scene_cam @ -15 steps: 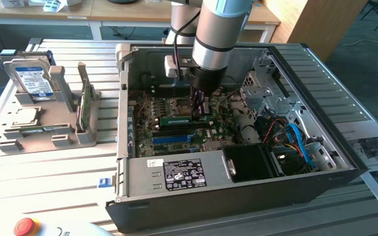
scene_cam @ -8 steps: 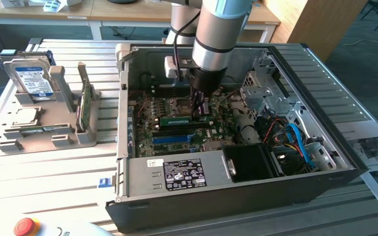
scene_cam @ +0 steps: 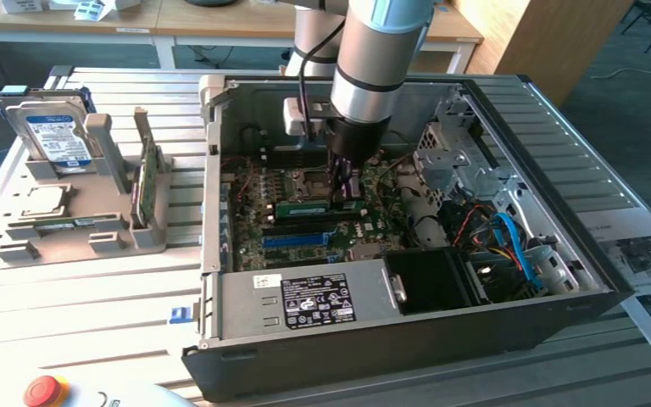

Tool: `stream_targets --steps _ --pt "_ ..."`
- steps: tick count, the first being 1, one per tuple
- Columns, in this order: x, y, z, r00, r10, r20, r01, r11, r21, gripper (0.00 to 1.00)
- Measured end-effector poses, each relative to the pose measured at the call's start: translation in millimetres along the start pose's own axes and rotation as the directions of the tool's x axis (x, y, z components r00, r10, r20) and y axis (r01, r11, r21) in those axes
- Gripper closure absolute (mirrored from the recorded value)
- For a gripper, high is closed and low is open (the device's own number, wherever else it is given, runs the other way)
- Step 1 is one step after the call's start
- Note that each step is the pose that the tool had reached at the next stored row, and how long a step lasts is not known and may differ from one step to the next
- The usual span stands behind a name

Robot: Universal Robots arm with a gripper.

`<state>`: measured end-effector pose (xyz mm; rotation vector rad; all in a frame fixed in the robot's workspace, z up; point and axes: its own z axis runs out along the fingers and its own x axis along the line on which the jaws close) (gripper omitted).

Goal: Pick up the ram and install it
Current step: 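Insert the ram into the slot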

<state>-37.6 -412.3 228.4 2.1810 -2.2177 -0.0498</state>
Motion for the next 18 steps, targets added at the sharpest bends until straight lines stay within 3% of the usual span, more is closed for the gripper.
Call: stream_targets --steps 18 --pt "0.5 0.7 1.5 1.0000 0.000 0.0000 0.000 1.0000 0.0000 0.88"
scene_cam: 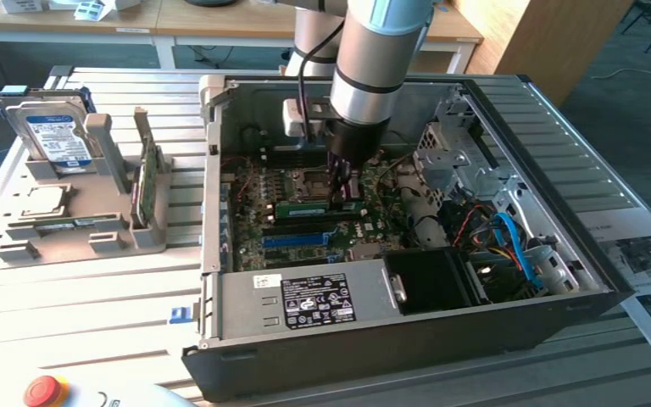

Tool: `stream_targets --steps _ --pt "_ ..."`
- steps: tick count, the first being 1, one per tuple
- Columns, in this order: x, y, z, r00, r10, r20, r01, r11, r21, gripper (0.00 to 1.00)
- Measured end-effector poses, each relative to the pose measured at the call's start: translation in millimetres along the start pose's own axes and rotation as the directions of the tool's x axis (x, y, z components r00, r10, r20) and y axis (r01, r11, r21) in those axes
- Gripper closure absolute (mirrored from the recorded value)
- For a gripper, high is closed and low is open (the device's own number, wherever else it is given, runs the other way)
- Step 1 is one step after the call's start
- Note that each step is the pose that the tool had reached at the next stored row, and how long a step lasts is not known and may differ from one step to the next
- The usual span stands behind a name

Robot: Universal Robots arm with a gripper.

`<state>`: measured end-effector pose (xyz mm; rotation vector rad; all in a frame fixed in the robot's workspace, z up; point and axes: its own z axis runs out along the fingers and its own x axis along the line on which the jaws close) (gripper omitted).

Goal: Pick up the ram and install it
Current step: 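Insert the ram into the slot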

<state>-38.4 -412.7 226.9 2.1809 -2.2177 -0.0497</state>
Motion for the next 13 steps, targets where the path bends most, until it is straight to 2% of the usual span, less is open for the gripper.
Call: stream_targets --steps 13 --pt "0.0 -0.1 2.4 1.0000 0.000 0.0000 0.000 1.0000 0.0000 0.88"
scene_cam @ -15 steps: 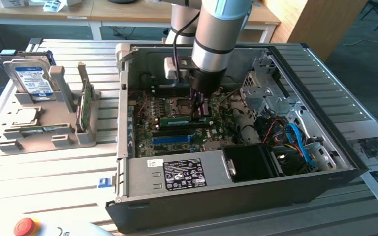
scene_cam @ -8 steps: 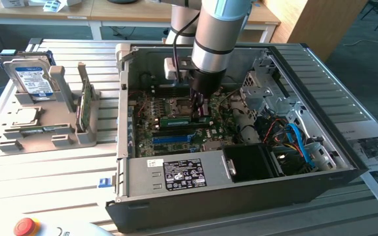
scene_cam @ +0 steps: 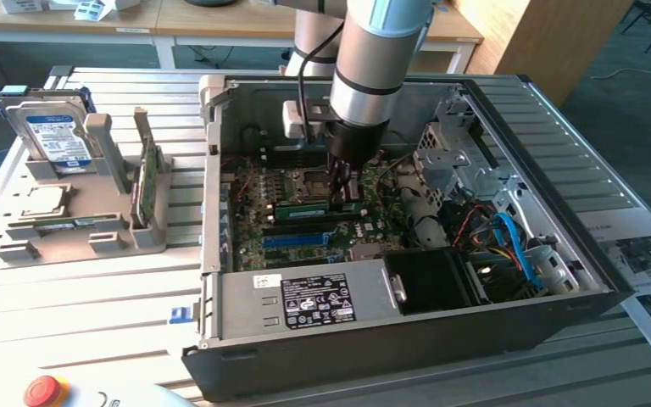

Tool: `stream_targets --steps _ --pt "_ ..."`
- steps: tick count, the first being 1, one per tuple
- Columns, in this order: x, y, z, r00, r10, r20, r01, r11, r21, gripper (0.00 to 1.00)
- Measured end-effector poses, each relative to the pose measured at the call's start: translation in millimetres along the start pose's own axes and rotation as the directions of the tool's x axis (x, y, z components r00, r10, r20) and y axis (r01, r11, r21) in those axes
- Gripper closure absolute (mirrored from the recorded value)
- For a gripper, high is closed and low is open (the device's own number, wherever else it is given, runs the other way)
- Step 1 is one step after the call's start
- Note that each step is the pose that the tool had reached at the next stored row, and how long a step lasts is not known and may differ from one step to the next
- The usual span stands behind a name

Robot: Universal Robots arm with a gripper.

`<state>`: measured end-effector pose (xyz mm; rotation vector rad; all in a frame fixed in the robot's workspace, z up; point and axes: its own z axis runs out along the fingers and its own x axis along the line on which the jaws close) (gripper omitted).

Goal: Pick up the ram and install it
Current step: 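Insert the ram into the slot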

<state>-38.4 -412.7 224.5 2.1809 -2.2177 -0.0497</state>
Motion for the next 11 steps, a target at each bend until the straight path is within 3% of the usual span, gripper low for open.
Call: stream_targets --steps 11 --pt "0.0 0.3 -5.2 1.0000 0.000 -0.0002 0.000 1.0000 0.0000 0.88"
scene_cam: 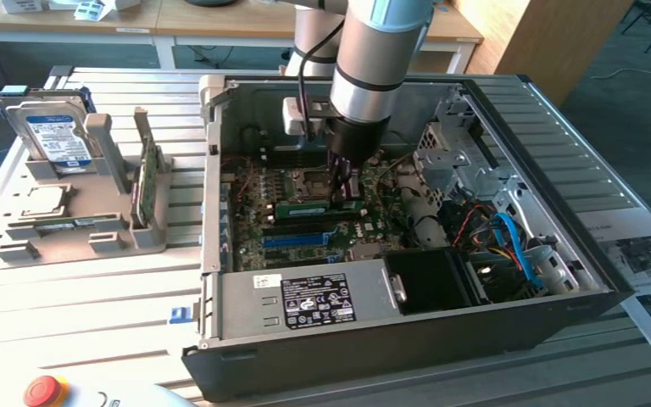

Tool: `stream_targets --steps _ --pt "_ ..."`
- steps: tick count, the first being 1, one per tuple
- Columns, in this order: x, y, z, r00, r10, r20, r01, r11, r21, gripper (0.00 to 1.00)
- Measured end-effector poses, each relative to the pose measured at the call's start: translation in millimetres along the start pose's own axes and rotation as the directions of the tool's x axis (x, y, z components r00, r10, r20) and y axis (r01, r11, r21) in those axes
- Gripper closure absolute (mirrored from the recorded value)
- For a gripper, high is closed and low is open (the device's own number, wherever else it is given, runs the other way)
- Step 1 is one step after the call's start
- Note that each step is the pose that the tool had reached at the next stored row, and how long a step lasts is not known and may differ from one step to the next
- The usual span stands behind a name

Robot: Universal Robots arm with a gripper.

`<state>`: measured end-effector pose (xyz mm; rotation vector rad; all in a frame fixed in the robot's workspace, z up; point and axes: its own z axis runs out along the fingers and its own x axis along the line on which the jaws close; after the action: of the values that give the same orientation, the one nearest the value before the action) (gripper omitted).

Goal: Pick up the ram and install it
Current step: 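Insert the ram into the slot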

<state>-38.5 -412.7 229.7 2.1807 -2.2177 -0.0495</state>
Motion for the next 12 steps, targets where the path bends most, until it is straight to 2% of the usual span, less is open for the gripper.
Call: stream_targets --steps 7,10,12 --pt "0.0 -0.1 -0.3 1.0000 0.000 0.0003 0.000 1.0000 -0.0002 0.88" --pt "0.1 -0.6 -0.5 1.0000 0.000 -0.0002 0.000 1.0000 -0.0067 0.88" --pt "0.1 -0.7 -0.4 1.0000 0.000 0.0001 0.000 1.0000 -0.0084 0.88"
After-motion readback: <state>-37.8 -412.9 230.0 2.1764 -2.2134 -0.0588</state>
